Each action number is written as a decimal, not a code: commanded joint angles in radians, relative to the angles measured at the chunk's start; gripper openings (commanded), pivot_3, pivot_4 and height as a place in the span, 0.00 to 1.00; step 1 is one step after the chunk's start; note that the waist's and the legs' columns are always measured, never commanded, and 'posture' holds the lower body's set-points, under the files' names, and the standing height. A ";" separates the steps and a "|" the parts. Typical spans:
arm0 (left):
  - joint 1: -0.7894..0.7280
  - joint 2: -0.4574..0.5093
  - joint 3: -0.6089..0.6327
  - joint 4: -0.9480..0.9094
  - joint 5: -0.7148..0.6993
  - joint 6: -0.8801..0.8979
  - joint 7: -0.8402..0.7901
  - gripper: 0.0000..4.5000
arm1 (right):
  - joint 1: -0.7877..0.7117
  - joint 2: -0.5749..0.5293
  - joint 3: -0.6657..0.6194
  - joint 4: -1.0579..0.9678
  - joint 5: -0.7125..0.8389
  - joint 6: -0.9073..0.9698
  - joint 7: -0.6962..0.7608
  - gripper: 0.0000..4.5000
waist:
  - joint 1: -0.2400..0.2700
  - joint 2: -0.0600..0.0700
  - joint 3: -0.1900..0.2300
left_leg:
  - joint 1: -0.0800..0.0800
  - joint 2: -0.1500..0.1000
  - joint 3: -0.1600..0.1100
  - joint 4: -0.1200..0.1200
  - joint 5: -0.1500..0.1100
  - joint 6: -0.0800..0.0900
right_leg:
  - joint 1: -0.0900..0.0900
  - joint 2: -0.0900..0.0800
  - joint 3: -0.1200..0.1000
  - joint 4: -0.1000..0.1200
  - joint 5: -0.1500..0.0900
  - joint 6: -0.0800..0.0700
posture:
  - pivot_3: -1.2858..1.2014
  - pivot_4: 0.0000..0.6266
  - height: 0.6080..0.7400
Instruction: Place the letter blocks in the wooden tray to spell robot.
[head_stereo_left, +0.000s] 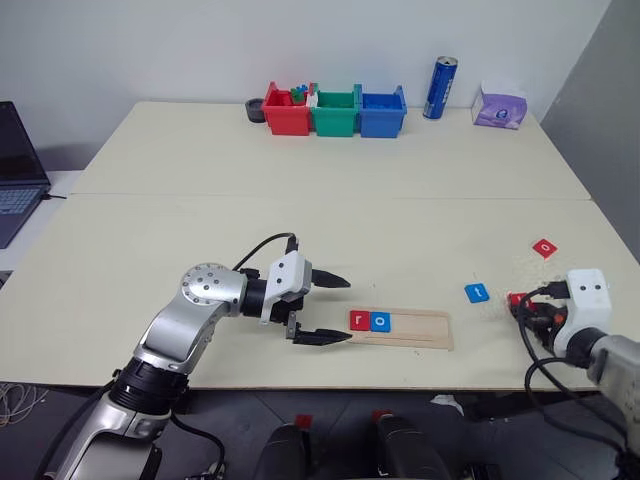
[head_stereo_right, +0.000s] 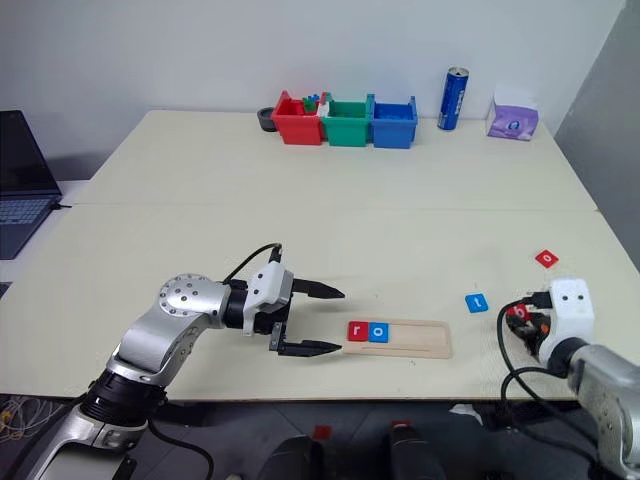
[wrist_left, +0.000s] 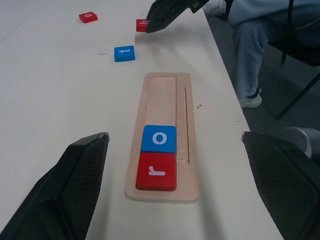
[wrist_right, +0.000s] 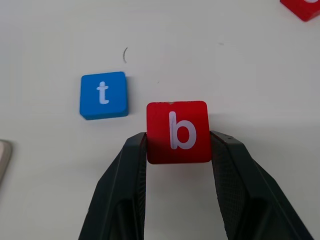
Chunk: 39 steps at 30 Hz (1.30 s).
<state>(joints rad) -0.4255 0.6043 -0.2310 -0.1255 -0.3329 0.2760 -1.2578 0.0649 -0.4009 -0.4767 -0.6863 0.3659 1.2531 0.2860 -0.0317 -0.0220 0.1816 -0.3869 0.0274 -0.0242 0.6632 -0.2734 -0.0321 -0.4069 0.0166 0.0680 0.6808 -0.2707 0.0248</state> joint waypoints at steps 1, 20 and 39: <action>-0.024 -0.008 -0.001 -0.007 -0.006 -0.017 -0.009 1.00 | 0.006 0.051 -0.001 -0.067 -0.003 0.014 -0.055 0.32 | -0.001 0.000 0.000 | 0.000 0.000 0.000 0.000 0.000 0.000 | 0.000 0.000 0.000 0.000 0.000 0.000 | 0.52 0.24 1.00; 0.016 0.053 0.028 0.017 0.020 -0.057 -0.021 1.00 | -0.072 -0.247 -0.071 -0.034 0.128 -0.050 0.192 0.99 | -0.001 0.000 0.000 | 0.001 -0.001 0.002 -0.001 0.000 0.000 | 0.000 0.000 -0.001 -0.001 0.000 0.000 | 0.52 0.24 1.00; 0.014 0.029 -0.019 -0.017 0.034 -0.084 -0.037 1.00 | -0.129 -0.779 0.444 0.512 -0.186 -0.842 0.815 0.99 | 0.000 -0.002 0.001 | 0.002 -0.001 0.002 0.000 0.000 0.000 | 0.001 0.001 -0.002 -0.001 0.000 0.000 | 0.52 0.24 1.00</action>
<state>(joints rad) -0.3958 0.6394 -0.2490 -0.1139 -0.2912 0.1947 -1.2960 -0.0253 -1.1602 -0.0600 -0.2047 0.2122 0.4584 1.0570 -0.0320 -0.0245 0.1831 -0.3847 0.0267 -0.0217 0.6636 -0.2735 -0.0319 -0.4058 0.0171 0.0663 0.6797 -0.2706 0.0250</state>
